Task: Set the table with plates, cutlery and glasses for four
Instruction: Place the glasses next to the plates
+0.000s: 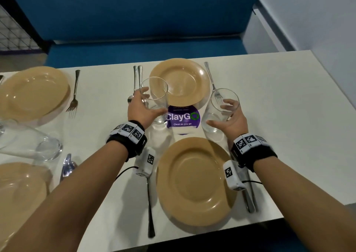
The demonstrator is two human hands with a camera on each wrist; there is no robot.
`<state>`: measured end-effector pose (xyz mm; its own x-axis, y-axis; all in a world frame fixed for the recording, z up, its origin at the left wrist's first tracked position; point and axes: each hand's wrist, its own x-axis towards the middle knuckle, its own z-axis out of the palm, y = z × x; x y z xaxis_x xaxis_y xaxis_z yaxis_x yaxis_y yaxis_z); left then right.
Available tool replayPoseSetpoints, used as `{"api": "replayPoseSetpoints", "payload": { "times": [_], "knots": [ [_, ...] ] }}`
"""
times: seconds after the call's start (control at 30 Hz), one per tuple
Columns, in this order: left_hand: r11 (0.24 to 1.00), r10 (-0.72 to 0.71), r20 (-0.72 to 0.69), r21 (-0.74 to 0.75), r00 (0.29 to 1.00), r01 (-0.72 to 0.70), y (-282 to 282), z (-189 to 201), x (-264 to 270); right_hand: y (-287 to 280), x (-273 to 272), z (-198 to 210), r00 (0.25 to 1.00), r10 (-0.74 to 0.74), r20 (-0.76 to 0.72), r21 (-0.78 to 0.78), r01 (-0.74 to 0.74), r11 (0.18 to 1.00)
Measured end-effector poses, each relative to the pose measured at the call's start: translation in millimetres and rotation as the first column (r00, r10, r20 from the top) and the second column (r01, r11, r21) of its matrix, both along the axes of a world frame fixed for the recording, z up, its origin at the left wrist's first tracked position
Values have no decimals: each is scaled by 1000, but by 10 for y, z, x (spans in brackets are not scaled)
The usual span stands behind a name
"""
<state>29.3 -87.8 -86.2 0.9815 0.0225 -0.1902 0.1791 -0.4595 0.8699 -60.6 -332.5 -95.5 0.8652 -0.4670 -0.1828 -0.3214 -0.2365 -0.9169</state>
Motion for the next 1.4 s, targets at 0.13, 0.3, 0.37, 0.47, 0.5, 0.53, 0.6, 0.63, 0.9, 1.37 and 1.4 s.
{"api": "replayPoseSetpoints", "payload": {
  "times": [0.13, 0.3, 0.37, 0.47, 0.5, 0.53, 0.6, 0.63, 0.9, 1.37, 1.4],
  "knots": [
    [1000, 24, 11, 12, 1000, -25, -1, -13, -9, -3, -139, -8, 999, 41, -4, -14, -41, 999],
    [999, 20, 29, 36, 999, -21, 11, -7, -13, 3, -212, -19, 998, 66, -1, -6, -66, 998],
    [999, 14, 34, 52, 999, -16, 23, -6, -10, -3, -199, -15, 997, 78, -2, -16, -78, 997],
    [998, 13, 41, 67, 999, -16, 40, 0, 4, -16, -169, -21, 997, 76, 0, -10, -76, 997],
    [997, 15, 38, 69, 999, -17, 43, 4, 9, -18, -163, -24, 997, 74, 4, -3, -74, 997],
    [998, 16, 32, 68, 999, -18, 47, 4, 18, -21, -157, -29, 997, 74, 12, 8, -74, 997],
    [998, 14, 20, 65, 1000, -15, 51, 11, 25, -22, -153, -29, 997, 72, 30, 33, -73, 997],
    [998, 12, 17, 64, 1000, -13, 54, 14, 27, -20, -151, -30, 997, 70, 36, 40, -72, 997],
    [997, 19, 5, 77, 1000, -20, 86, 63, 29, -47, -102, 0, 993, 116, 35, -1, -116, 993],
    [996, 36, 9, 86, 999, -37, 73, 88, 12, -2, -136, 20, 997, 53, 47, 20, -54, 998],
    [995, 39, 10, 87, 999, -39, 73, 89, 10, -5, -140, 25, 997, 57, 45, 10, -57, 998]
  ]
}}
